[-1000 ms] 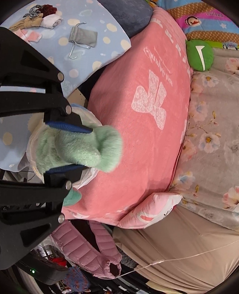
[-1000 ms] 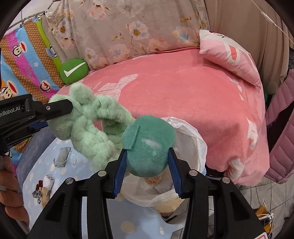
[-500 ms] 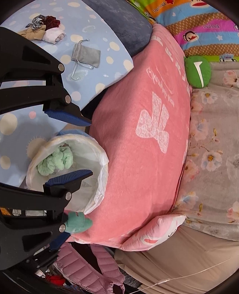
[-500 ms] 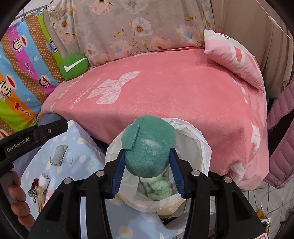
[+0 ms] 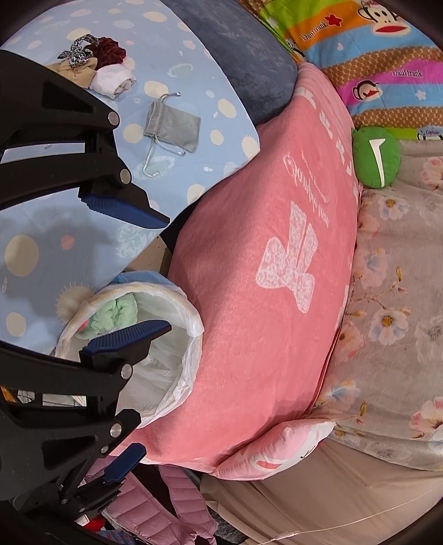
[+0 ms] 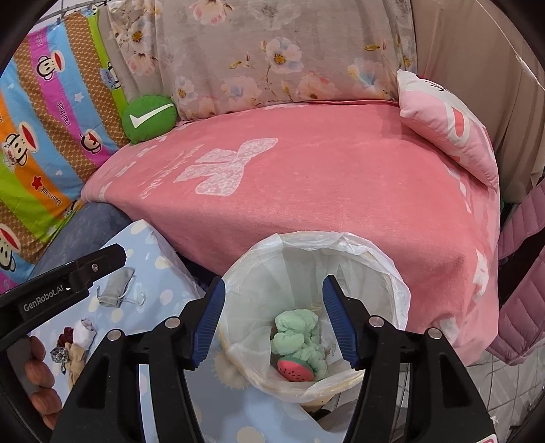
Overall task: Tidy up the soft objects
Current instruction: 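Open both tools to drop the headband and sponge into the bin, then move both open tools back over the pile of items on the sheet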
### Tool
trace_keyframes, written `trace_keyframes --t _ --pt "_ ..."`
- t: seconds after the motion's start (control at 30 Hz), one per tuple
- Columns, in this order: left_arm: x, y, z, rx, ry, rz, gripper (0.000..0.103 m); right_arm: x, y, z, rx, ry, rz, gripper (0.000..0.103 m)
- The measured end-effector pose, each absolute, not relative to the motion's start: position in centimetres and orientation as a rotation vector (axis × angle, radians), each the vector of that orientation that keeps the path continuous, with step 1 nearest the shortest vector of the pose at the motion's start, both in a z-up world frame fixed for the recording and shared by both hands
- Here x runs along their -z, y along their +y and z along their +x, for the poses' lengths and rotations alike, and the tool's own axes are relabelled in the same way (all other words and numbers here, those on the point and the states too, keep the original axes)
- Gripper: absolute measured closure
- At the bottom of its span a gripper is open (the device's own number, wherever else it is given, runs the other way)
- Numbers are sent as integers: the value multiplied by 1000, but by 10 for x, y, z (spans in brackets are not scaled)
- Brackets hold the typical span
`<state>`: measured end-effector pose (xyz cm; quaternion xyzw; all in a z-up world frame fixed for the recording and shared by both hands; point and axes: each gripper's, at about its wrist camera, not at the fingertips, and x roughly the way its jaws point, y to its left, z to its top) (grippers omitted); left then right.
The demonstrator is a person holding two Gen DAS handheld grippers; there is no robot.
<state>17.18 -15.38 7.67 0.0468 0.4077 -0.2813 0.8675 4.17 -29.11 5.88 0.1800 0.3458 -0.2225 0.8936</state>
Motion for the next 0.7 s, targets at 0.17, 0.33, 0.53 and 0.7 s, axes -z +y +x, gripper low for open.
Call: trace_keyframes --t 0.17,0.33,0.53,0.7 --pt "-76 -139 176 565 860 75 50 -62 -278 44 450 715 354 38" --pt "-76 -124 177 546 857 66 50 -66 -265 47 429 717 343 37" --pt "-73 -95 178 511 859 39 49 -68 -239 53 390 724 315 33" --pt "-68 -65 179 454 849 31 41 -66 -211 62 345 739 285 33"
